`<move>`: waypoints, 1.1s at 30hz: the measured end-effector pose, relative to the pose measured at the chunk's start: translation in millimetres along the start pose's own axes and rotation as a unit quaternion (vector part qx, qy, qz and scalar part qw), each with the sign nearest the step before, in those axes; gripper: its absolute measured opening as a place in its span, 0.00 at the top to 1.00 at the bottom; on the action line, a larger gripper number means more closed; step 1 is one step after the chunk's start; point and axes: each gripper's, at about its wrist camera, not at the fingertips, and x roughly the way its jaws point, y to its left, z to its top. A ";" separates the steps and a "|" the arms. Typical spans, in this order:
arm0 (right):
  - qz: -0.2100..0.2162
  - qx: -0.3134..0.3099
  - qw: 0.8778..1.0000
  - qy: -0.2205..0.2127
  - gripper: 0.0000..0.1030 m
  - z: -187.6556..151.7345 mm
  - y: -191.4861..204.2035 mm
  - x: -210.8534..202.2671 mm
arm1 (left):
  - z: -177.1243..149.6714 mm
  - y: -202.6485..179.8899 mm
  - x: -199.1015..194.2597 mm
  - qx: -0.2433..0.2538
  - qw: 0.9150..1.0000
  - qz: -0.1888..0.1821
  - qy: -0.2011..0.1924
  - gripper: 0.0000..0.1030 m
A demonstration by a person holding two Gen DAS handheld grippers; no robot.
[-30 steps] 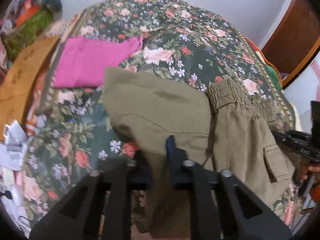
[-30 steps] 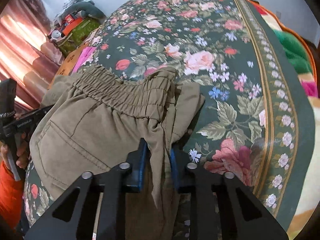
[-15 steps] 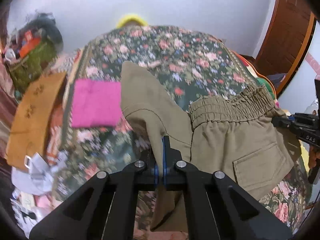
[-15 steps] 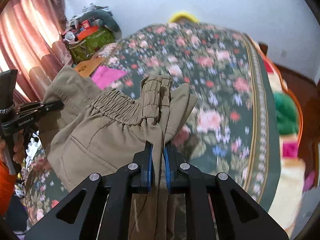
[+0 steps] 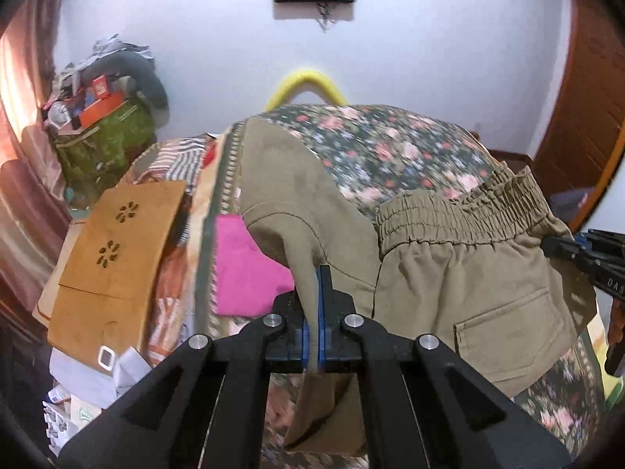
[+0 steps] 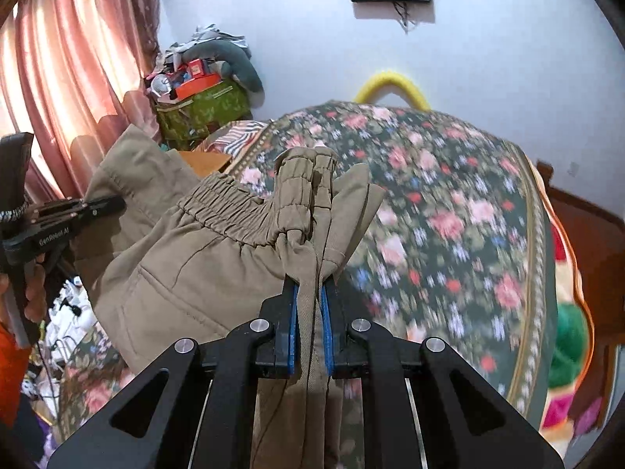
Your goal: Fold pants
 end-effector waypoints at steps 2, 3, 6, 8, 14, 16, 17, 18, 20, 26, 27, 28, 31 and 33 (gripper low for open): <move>-0.001 -0.006 1.000 -0.003 0.91 11.7 7.2 12.5 | 10.4 12.7 8.4 -0.010 1.000 0.008 -0.001 0.97; -0.002 -0.008 1.000 -0.003 0.91 16.3 9.7 18.3 | 13.3 16.7 11.8 -0.012 1.000 0.011 0.000 0.97; -0.007 -0.013 1.000 -0.004 0.91 32.3 15.2 40.9 | 25.0 31.6 28.3 -0.016 1.000 0.024 0.000 0.97; -0.009 -0.013 1.000 -0.004 0.91 40.1 17.1 53.8 | 30.5 39.2 41.1 -0.018 0.999 0.033 0.000 0.97; -0.016 -0.005 1.000 -0.001 0.91 54.2 19.6 97.1 | 41.8 64.4 99.5 -0.028 0.998 0.053 0.017 0.97; -0.020 -0.001 1.000 0.000 0.91 54.5 19.2 112.1 | 43.8 72.5 120.8 -0.037 0.997 0.056 0.028 0.97; -0.021 0.000 1.000 0.002 0.91 53.8 18.8 117.8 | 44.2 76.6 131.3 -0.041 0.997 0.058 0.032 0.97; -0.021 0.004 1.000 0.004 0.91 52.8 18.2 126.0 | 44.3 79.6 138.9 -0.045 0.997 0.059 0.036 0.97; -0.019 0.013 1.000 0.011 0.91 51.2 17.4 138.6 | 42.0 85.9 157.8 -0.052 0.996 0.061 0.045 0.97; -0.017 0.009 0.999 0.039 0.91 39.9 18.4 173.9 | 22.3 102.4 210.7 -0.068 0.993 0.051 0.078 0.97; -0.016 0.011 0.999 0.041 0.91 38.2 17.9 176.6 | 18.7 105.5 215.8 -0.074 0.993 0.050 0.082 0.97; -0.014 0.012 0.999 0.043 0.91 36.3 17.5 178.9 | 15.1 108.3 222.3 -0.081 0.992 0.048 0.088 0.97; -0.015 0.001 0.999 0.053 0.89 33.1 17.8 183.3 | 2.4 118.7 239.1 -0.103 0.988 0.034 0.108 0.95; -0.019 -0.010 0.998 0.058 0.84 31.5 19.1 181.9 | -6.2 121.6 243.8 -0.108 0.987 0.035 0.115 0.89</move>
